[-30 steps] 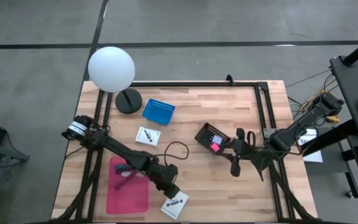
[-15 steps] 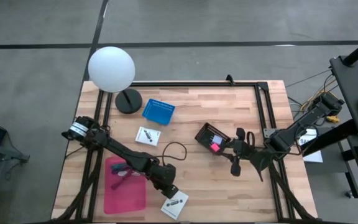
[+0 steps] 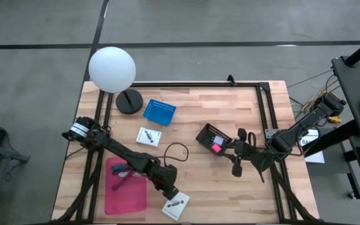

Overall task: Pick and place items into bin
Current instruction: Put the bottom white card reader box into the blue bin

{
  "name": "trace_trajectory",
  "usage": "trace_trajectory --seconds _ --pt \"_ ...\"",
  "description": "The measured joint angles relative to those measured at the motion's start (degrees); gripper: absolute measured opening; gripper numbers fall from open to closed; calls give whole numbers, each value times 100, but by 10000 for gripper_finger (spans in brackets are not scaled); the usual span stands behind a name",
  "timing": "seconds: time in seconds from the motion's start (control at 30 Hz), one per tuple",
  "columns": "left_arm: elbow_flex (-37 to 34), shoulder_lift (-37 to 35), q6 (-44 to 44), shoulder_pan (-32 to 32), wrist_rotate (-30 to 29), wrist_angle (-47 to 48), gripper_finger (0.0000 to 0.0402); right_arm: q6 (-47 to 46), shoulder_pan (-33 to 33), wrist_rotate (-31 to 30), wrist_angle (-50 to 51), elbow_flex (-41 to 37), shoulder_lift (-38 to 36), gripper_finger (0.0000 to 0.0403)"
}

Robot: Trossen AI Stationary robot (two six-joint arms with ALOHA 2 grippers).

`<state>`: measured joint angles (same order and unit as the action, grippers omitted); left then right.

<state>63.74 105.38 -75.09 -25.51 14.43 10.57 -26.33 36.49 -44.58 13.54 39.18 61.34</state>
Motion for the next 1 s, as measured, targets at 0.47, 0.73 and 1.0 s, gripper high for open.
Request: trace_trajectory --seconds 0.47,0.73,1.0 --pt "112 24 -457 -58 -427 -198 233 147 0 -1 187 0 2 114" --pt "854 35 -399 -162 -613 962 221 129 0 0 357 0 2 105" --pt "1141 409 -365 -200 -753 1271 221 146 0 -1 436 -8 4 106"
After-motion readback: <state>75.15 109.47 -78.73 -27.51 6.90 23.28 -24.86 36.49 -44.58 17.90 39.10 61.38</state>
